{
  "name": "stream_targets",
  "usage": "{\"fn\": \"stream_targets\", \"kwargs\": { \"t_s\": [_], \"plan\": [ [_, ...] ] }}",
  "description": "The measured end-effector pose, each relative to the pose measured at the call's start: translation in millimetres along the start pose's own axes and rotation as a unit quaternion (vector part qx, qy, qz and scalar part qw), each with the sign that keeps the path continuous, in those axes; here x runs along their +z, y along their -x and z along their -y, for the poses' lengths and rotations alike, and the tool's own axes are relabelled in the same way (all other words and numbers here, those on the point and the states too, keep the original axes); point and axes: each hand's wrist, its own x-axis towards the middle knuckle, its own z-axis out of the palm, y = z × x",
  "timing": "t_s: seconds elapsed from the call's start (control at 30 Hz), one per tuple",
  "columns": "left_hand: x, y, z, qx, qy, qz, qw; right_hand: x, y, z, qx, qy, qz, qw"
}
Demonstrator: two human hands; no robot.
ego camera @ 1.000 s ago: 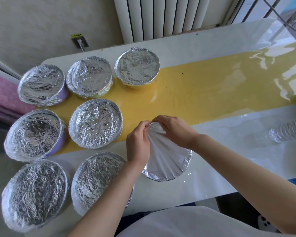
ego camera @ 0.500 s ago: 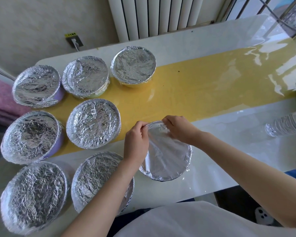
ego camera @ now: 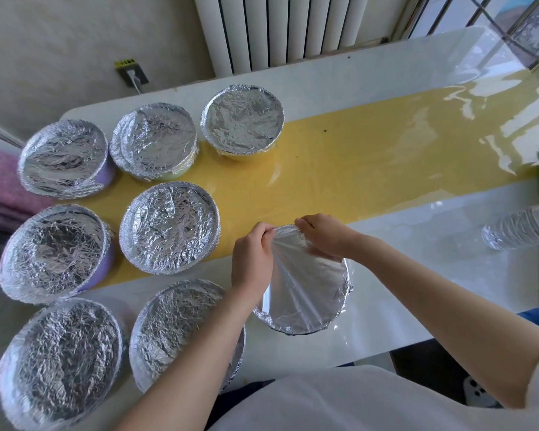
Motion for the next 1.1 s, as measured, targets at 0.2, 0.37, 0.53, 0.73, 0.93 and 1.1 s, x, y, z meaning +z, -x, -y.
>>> {"fn": "stream_targets", "kwargs": {
  "t_s": [0.2, 0.37, 0.53, 0.73, 0.93, 1.1],
  "plan": [
    [0, 2, 1, 0.008, 0.003, 0.0, 1.0, 0, -3, -1, -0.023, 0.022, 0.018, 0.999],
    [1, 2, 1, 0.003, 0.002, -0.002, 1.0, 5, -4, -3, -0.065, 0.019, -0.015, 0.998],
    [1, 2, 1, 0.019, 0.007, 0.002, 1.0, -4, -7, -1, -0.096, 0.029, 0.024, 0.995],
    [2, 0, 4, 0.026, 0.01, -0.016, 0.999, -4, -13, 5, -0.086, 0.051, 0.041, 0.994],
    [4, 2, 6, 0.022, -0.003, -0.029, 0.999, -13, -17, 13, -0.078, 0.047, 0.081, 0.993],
    [7, 5, 5, 0.028, -0.014, -0.036, 0.999, -12, -17, 13, -0.018, -0.042, 0.122, 0.992]
  ]
}}
